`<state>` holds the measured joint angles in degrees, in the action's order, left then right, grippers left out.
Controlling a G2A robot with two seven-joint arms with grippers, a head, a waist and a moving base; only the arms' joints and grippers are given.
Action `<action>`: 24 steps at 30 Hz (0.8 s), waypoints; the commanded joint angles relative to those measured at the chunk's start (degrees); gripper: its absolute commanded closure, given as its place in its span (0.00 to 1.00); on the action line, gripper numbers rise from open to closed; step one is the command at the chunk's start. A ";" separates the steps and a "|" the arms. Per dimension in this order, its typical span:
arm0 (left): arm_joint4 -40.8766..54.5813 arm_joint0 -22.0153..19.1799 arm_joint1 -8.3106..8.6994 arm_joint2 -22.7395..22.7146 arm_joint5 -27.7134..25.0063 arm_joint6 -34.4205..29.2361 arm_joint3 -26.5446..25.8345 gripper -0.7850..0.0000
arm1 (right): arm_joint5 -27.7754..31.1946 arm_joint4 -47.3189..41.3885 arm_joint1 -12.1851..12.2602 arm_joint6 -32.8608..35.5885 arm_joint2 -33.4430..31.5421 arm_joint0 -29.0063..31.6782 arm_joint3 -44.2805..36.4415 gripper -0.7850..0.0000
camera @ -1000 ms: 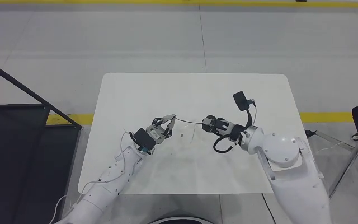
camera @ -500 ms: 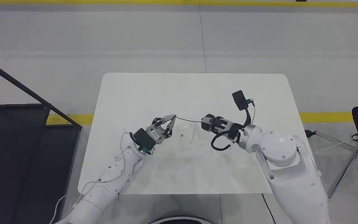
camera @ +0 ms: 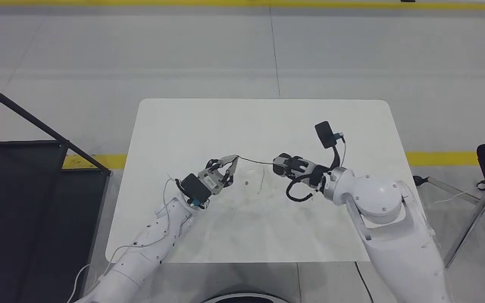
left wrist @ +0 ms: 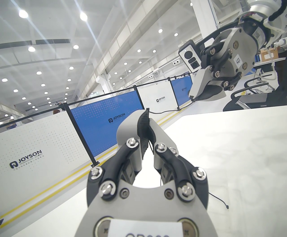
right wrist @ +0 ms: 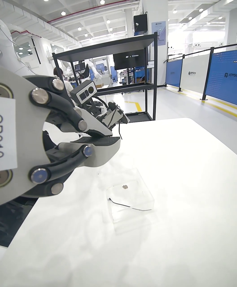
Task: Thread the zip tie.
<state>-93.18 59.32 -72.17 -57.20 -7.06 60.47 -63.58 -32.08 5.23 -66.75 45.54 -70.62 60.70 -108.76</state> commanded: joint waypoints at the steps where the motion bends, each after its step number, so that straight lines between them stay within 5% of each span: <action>1: 0.00 0.00 0.00 0.00 0.00 0.00 0.00 1.00 | -0.12 -0.14 0.04 0.03 0.06 -0.09 0.07 1.00; 24: 1.04 1.90 -0.07 -1.39 0.71 -4.91 -3.38 1.00 | -0.08 1.60 0.62 -5.72 0.04 4.28 -4.48 1.00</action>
<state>-92.11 61.17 -72.20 -58.57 -6.38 55.69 -66.88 -31.96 6.51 -66.12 40.61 -70.77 64.53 -112.81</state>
